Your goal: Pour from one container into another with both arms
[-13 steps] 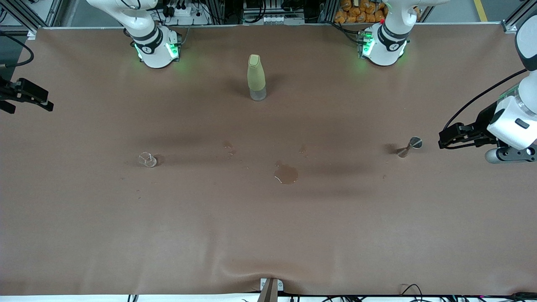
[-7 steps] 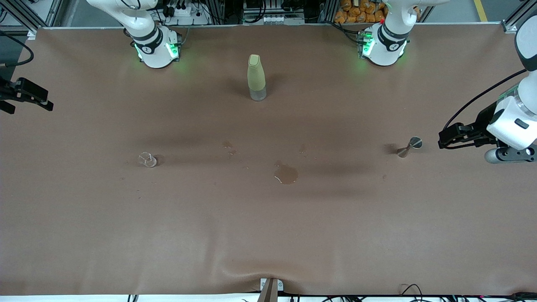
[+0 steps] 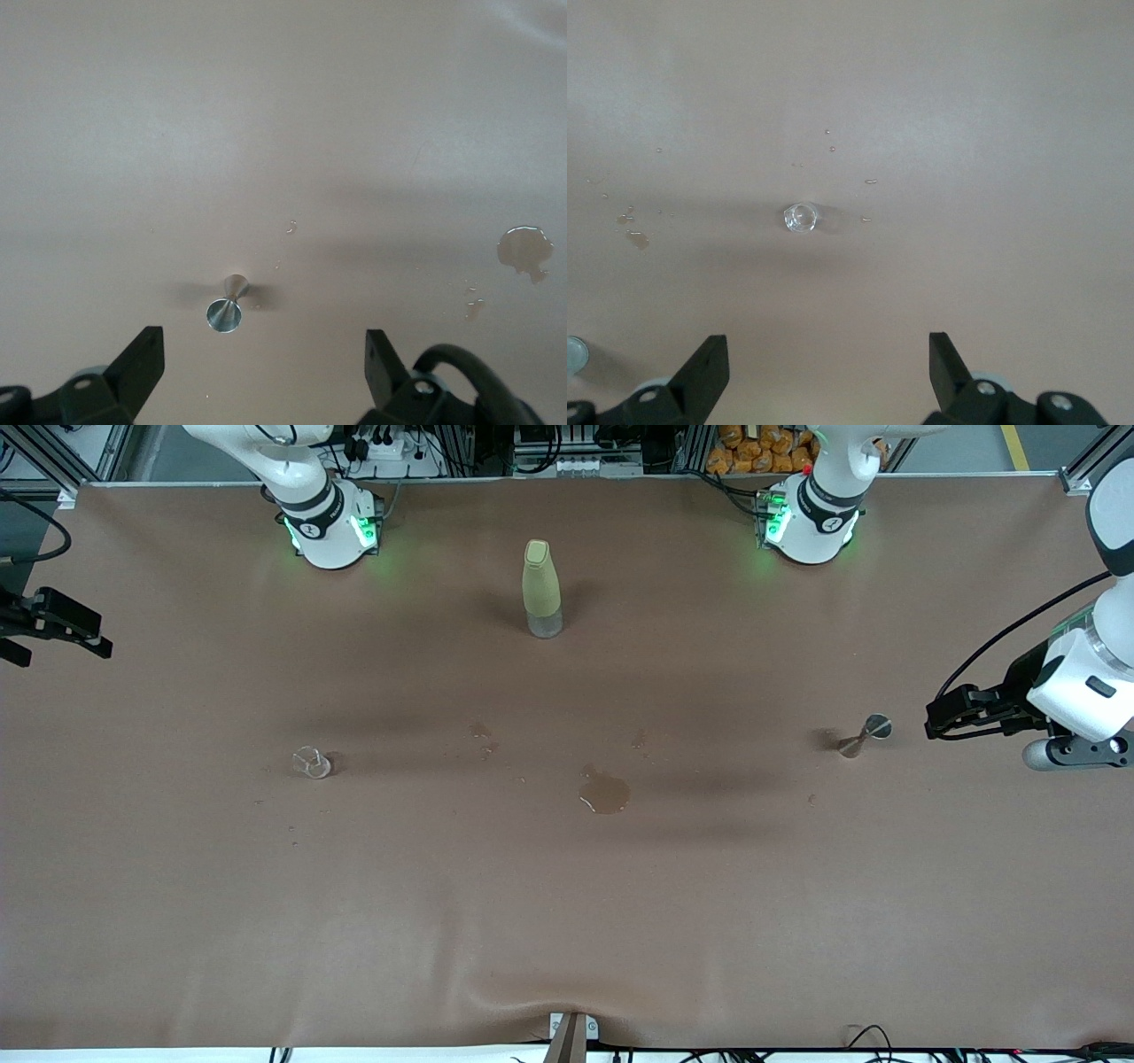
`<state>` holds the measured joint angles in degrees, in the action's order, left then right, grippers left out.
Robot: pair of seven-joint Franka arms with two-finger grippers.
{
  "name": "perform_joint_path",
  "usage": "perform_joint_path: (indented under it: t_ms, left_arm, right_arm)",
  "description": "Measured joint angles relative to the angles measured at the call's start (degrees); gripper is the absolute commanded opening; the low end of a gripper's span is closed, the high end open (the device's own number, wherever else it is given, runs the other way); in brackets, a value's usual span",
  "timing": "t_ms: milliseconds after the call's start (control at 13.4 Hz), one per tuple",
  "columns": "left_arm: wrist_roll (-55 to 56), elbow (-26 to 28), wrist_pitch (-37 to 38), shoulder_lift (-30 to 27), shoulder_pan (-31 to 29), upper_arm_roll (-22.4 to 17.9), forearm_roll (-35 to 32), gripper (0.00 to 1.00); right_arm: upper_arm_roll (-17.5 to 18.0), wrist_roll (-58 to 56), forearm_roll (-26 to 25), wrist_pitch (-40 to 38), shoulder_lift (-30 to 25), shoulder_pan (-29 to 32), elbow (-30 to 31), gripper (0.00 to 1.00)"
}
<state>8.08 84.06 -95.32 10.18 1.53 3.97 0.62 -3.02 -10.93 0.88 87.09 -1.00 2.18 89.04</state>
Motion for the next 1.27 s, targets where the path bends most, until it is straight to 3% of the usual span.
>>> perform_joint_path:
  t_ms: [224,596,969,1267]
  left_arm:
    - [0.0,0.0,0.0,0.0,0.0,0.0,0.0,1.00]
    - [0.0,0.0,0.0,0.0,0.0,0.0,0.0,1.00]
    - [-0.1,0.0,0.0,0.0,0.0,0.0,0.0,1.00]
    - [-6.8,0.0,0.0,0.0,-1.0,-0.4,0.0,1.00]
  right_arm:
    - [0.0,-2.3,-0.2,0.1,0.0,0.0,0.0,1.00]
    - [-0.3,-22.8,-1.5,2.3,0.0,1.4,0.0,1.00]
    - [-0.3,-31.8,-2.2,3.4,0.0,2.5,-0.1,1.00]
    - [-0.4,-51.4,-3.1,6.9,0.0,3.4,-0.1,1.00]
